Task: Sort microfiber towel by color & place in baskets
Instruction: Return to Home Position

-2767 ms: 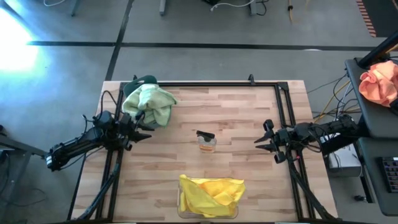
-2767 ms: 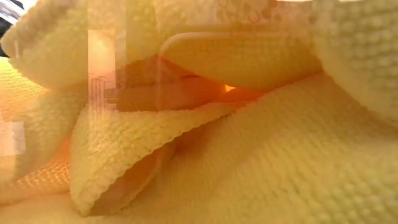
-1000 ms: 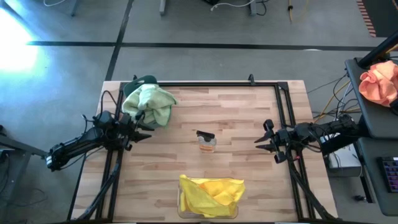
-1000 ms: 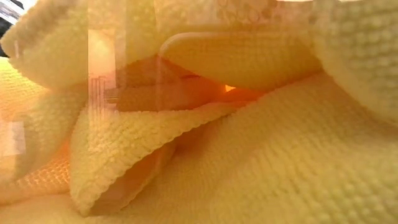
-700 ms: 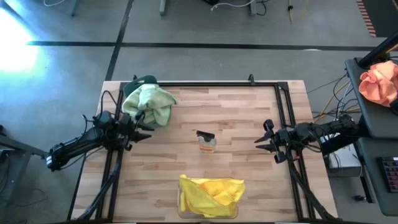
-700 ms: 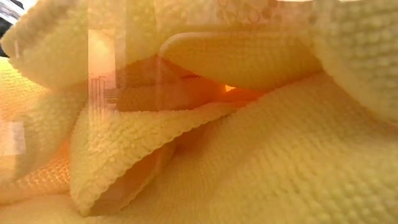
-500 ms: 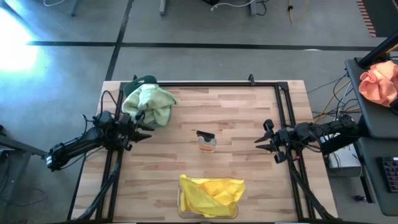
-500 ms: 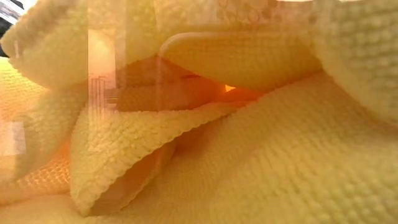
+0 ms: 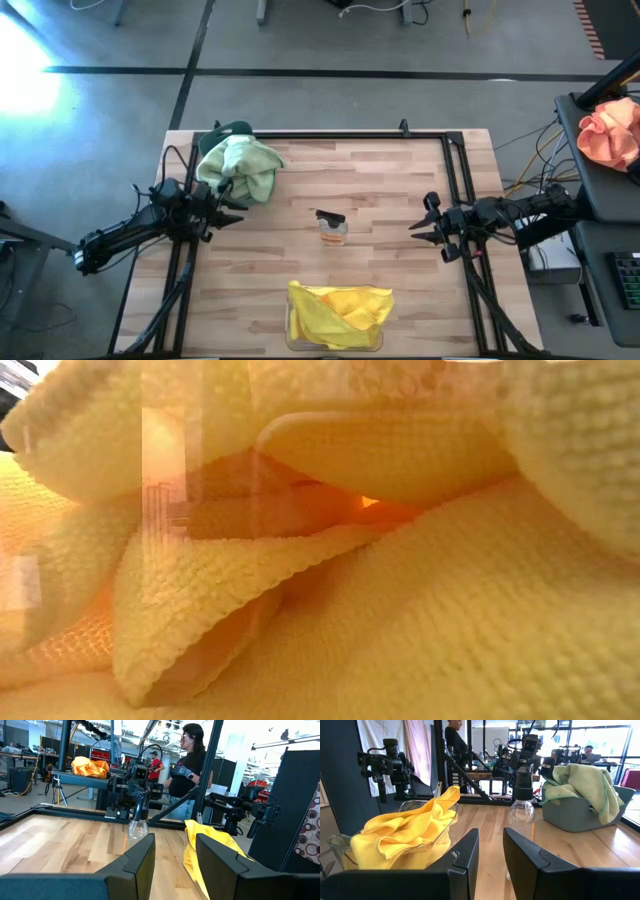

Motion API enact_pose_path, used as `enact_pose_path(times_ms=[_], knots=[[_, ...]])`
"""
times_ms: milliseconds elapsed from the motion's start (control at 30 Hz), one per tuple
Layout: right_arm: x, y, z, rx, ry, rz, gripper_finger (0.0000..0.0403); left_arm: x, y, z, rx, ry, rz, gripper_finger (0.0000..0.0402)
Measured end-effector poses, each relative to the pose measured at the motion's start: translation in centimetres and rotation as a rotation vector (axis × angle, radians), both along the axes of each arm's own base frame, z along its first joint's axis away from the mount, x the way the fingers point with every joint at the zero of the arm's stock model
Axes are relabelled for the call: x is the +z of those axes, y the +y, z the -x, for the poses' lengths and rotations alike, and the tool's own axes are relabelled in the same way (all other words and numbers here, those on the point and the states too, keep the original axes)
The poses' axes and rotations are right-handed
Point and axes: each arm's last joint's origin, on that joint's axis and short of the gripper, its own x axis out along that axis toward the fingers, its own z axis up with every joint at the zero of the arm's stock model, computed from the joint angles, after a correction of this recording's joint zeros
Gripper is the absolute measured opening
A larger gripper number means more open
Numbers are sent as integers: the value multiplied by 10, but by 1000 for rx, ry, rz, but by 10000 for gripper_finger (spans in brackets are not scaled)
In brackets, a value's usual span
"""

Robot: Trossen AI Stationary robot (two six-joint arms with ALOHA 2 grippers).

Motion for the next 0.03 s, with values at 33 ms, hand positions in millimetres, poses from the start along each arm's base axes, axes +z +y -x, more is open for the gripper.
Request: enact_pose_path(times_ms=[33], knots=[[0, 0, 0, 0, 0, 0, 82, 0, 0, 0, 0, 0, 0, 127]])
